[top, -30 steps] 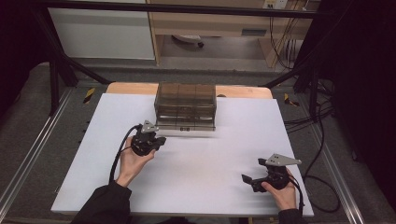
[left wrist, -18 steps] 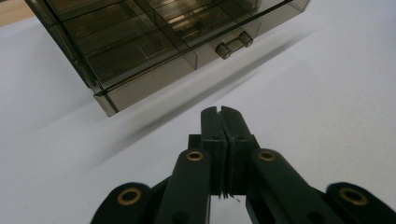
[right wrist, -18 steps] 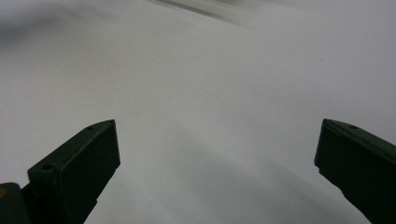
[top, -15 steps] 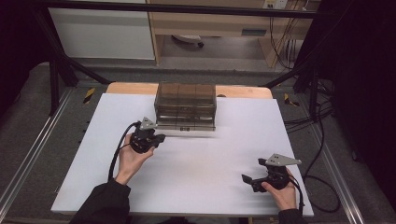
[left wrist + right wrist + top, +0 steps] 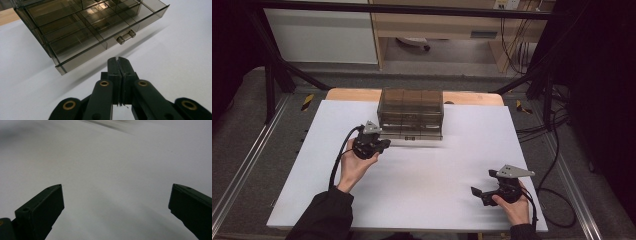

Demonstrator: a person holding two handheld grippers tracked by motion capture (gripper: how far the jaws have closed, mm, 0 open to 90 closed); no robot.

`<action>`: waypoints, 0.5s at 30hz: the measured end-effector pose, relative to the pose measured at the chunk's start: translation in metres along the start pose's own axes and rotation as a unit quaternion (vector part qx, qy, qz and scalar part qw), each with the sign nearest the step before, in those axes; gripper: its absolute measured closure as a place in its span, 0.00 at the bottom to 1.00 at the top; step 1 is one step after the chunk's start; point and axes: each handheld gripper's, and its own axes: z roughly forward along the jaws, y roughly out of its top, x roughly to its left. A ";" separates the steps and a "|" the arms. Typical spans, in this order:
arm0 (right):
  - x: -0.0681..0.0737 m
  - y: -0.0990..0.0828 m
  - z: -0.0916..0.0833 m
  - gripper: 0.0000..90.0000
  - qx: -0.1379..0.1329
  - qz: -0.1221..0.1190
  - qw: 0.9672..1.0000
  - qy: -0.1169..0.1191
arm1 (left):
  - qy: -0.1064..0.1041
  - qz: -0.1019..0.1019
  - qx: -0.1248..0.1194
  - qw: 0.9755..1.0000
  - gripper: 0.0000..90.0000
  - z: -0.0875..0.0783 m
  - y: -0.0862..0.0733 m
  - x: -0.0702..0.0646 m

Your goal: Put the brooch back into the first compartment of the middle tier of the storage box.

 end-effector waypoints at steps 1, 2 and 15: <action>0.000 0.000 0.000 0.01 0.000 -0.001 1.000 -0.001 | 0.000 0.000 0.000 1.000 0.98 0.000 0.001 0.001; 0.000 0.000 0.000 0.01 0.000 0.000 1.000 0.000 | 0.000 0.000 0.001 1.000 0.98 0.001 0.002 0.001; 0.000 0.000 0.000 0.01 0.000 0.001 1.000 0.000 | 0.006 -0.002 0.001 1.000 0.98 0.003 0.014 0.006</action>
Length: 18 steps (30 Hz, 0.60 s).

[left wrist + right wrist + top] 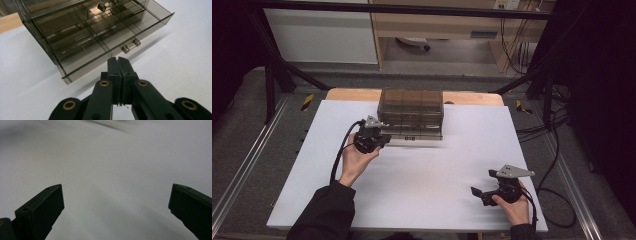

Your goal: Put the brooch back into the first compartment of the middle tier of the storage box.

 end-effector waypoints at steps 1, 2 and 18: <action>0.000 0.000 0.000 0.01 0.000 0.000 1.000 0.000 | 0.000 0.000 0.000 1.000 0.98 0.000 0.001 0.000; 0.000 0.000 0.000 0.01 0.000 0.000 1.000 0.000 | 0.001 -0.001 0.000 1.000 0.98 0.001 0.002 0.001; 0.000 0.000 0.000 0.01 0.000 -0.001 1.000 0.001 | 0.008 -0.011 0.000 1.000 0.98 0.009 0.015 0.007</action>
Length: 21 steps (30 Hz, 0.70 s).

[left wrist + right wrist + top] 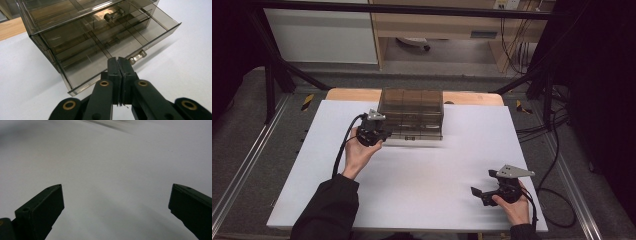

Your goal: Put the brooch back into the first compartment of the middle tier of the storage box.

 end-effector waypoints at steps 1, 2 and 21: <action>0.000 0.000 0.000 0.01 0.000 0.001 1.000 0.000 | 0.002 -0.001 0.001 1.000 0.98 0.001 0.000 0.001; 0.000 0.000 0.000 0.01 0.000 0.001 1.000 0.000 | 0.002 -0.003 0.002 1.000 0.98 0.001 0.001 0.002; 0.000 0.000 0.000 0.01 0.000 0.000 1.000 0.001 | 0.018 -0.016 0.006 1.000 0.98 0.017 0.010 0.013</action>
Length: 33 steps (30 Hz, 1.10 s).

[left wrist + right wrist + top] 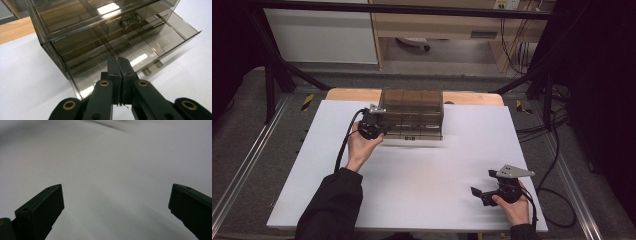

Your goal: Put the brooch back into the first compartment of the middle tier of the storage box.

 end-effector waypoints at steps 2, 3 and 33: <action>0.000 0.000 0.000 0.01 0.000 0.000 1.000 -0.001 | 0.002 -0.001 0.001 1.000 0.98 0.002 0.000 0.001; 0.000 0.000 0.000 0.01 0.000 0.000 1.000 -0.001 | 0.003 -0.001 0.001 1.000 0.98 0.003 0.000 0.002; 0.000 0.000 0.000 0.01 0.000 0.000 1.000 0.000 | 0.019 -0.005 0.009 1.000 0.98 0.031 -0.007 0.012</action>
